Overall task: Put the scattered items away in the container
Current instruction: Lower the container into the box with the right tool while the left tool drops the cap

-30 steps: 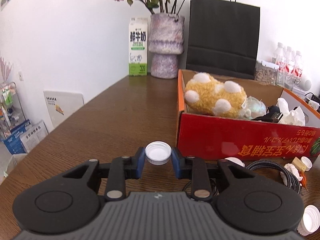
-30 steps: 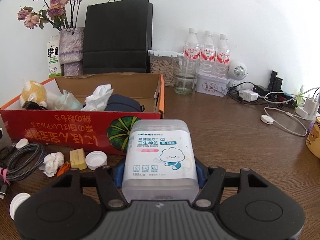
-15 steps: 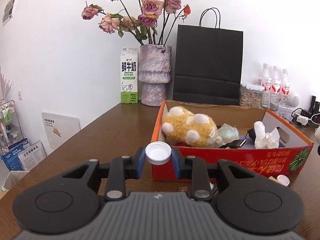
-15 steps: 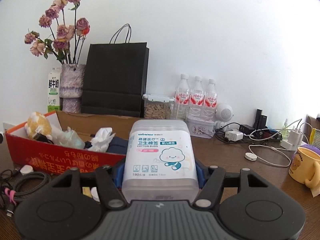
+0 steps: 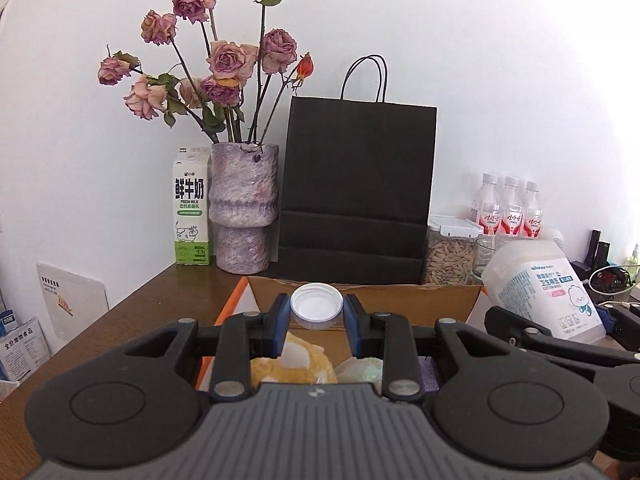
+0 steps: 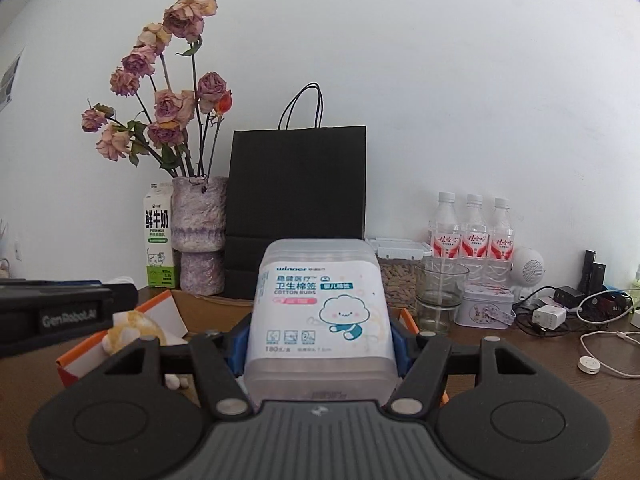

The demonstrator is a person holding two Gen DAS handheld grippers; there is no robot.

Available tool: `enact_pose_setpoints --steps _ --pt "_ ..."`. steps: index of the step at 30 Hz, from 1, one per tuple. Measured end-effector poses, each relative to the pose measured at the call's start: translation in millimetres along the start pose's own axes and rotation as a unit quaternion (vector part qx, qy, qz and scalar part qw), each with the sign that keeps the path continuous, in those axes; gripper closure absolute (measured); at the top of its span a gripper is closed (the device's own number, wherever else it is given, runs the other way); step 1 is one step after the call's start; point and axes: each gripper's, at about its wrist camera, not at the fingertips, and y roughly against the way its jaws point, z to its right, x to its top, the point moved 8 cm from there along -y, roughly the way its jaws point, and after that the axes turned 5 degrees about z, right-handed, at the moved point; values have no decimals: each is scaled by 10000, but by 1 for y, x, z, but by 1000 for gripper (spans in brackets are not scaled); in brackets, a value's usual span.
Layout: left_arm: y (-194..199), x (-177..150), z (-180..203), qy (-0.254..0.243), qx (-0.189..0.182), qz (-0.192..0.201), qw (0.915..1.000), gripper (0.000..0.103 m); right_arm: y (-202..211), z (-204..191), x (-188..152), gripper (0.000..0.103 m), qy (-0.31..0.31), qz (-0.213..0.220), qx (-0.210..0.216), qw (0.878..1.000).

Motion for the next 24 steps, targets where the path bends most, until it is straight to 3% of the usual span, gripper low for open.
enact_pose_setpoints --steps 9,22,23,24 --pt "-43 -20 7 -333 45 -92 9994 74 -50 6 -24 40 -89 -210 51 9997" --pt "-55 -29 9 -577 170 -74 9982 73 -57 10 -28 39 27 -268 67 9996" --pt "-54 -29 7 -565 233 -35 9981 69 -56 9 -28 39 44 -268 51 9996" --pt "-52 -29 7 -571 279 -1 9980 57 -55 9 -27 36 67 -231 21 9997"
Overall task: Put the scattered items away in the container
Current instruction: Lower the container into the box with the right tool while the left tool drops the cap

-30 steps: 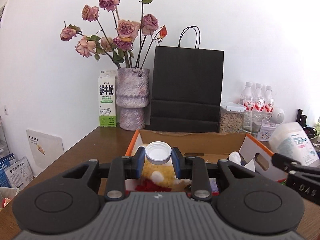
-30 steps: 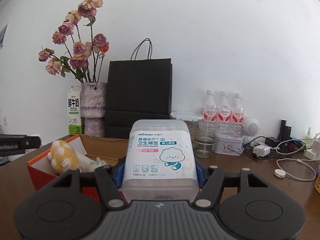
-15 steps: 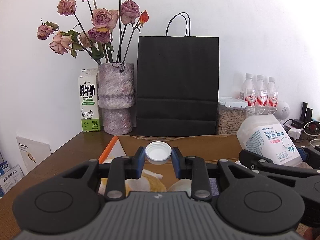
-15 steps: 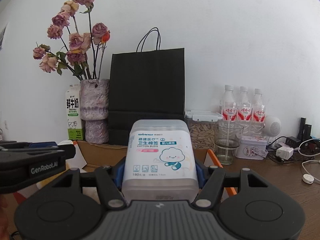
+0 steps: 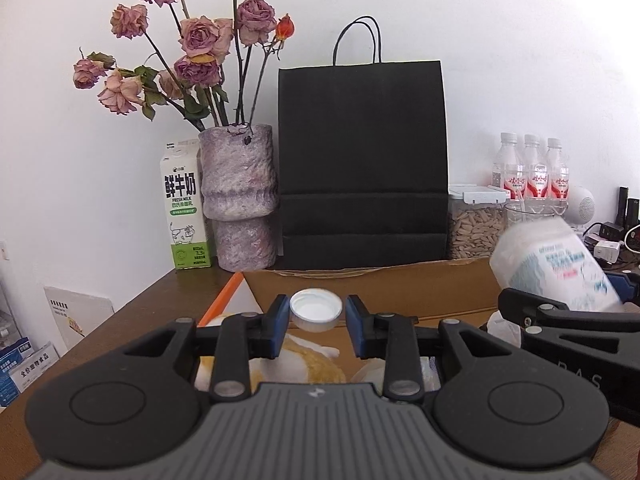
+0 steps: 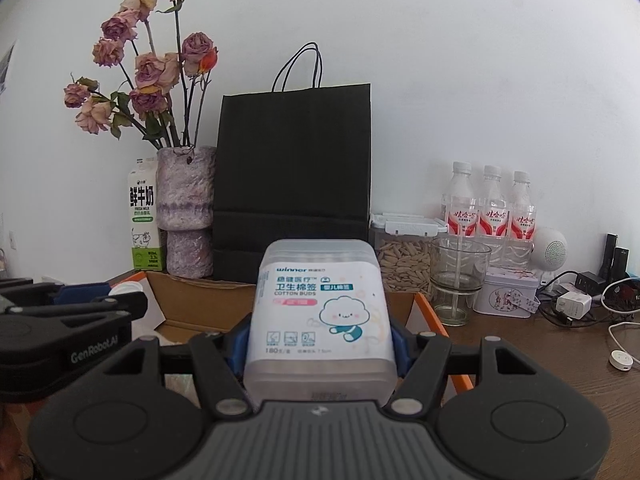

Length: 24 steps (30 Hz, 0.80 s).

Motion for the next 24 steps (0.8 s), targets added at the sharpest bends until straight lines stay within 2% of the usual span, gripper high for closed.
enact_pose_setpoints --steps 1,2,3,4,5,9,24 --pt "2 1 -1 5 32 47 10000 48 2 0 1 19 28 44 -36 10000" --pt "4 3 -3 39 118 128 9998 30 5 1 3 7 50 175 -153 9997" --pt "6 4 -7 58 266 218 9994 12 9 3 5 5 70 296 -244 9992" --pt "8 6 -12 64 449 309 9985 4 11 5 7 2 68 355 -261 9990" --pt "9 8 -15 83 553 377 9977 0 13 7 9 0 21 382 -238 9990" --pt "10 8 -21 284 534 352 9975 0 14 7 8 0 -2 385 -225 9990" --pt "13 7 -20 259 530 403 9974 0 19 6 8 0 74 436 -250 9987"
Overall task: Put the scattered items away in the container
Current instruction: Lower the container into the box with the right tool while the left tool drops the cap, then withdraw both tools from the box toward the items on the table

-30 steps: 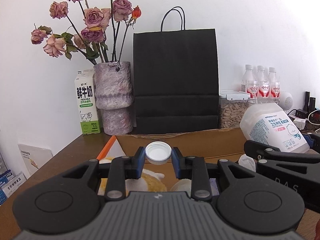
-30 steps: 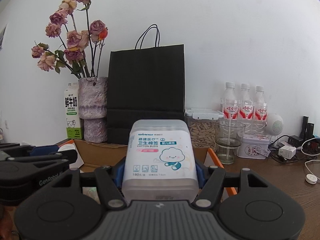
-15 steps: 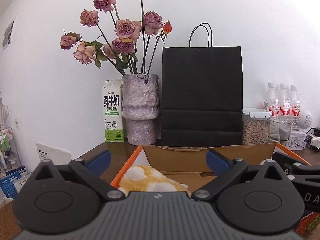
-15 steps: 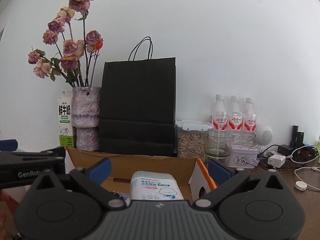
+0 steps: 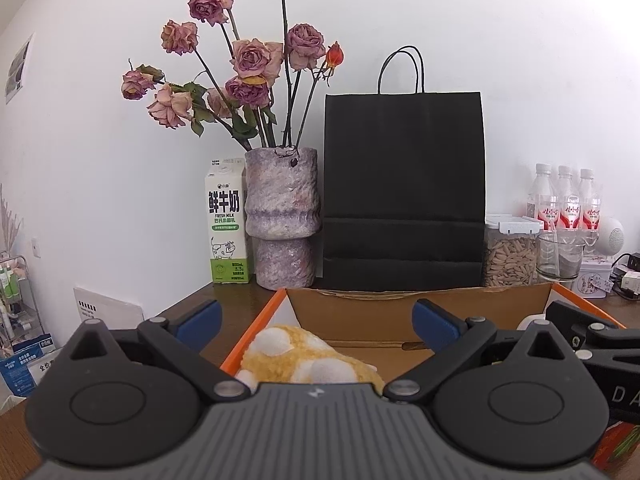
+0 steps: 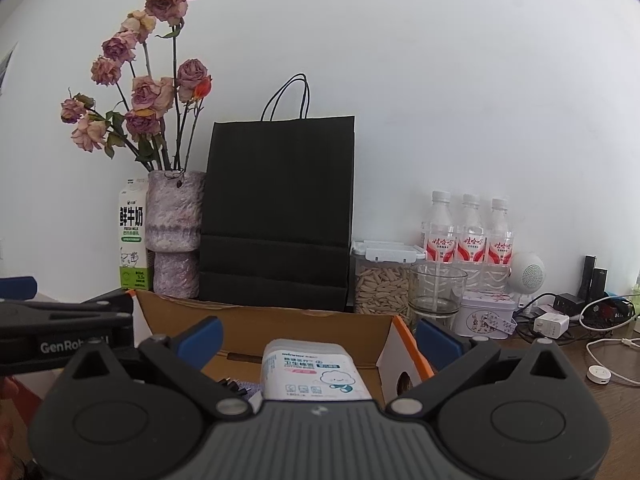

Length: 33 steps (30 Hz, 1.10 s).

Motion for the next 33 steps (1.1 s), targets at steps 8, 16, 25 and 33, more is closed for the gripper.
enact_pose_setpoints --steps 8,16,25,33 --pt "13 5 -5 94 -93 133 9998 0 15 5 8 0 -155 30 5 9999" --pt "39 9 -15 190 -271 246 9991 0 37 3 11 0 -42 46 4 10000" --pt "64 -1 -30 120 -287 101 9995 0 64 -2 -2 0 154 -118 80 9998" --pt "83 -15 -39 -15 -298 -76 9995 0 87 -13 -23 0 273 -409 310 9983"
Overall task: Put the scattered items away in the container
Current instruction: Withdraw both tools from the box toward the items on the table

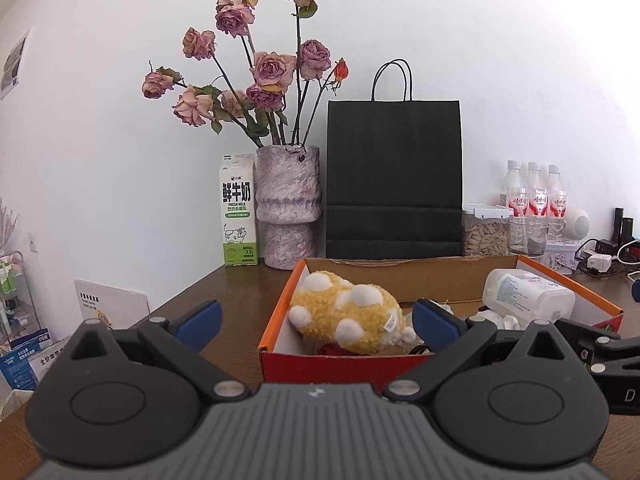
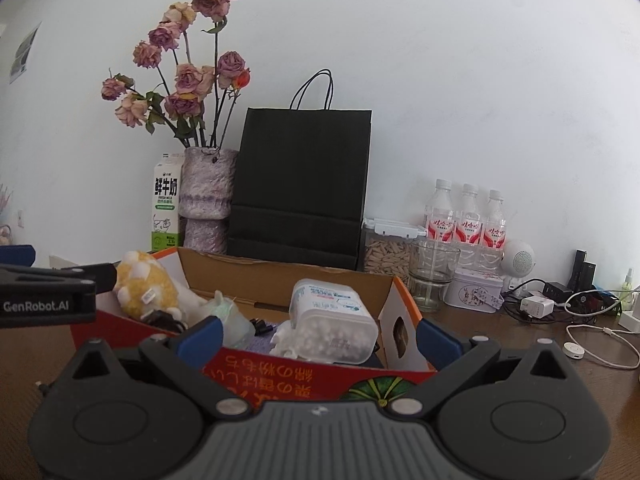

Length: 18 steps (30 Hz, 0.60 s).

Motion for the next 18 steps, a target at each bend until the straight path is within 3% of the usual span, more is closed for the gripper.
enact_pose_setpoints --steps 13,18 --pt "22 -26 -12 -157 36 -378 9992 0 20 -10 -22 0 191 -353 160 9991" --pt "32 -26 -20 -54 48 -339 9994 0 25 -4 -23 0 128 -405 118 9990"
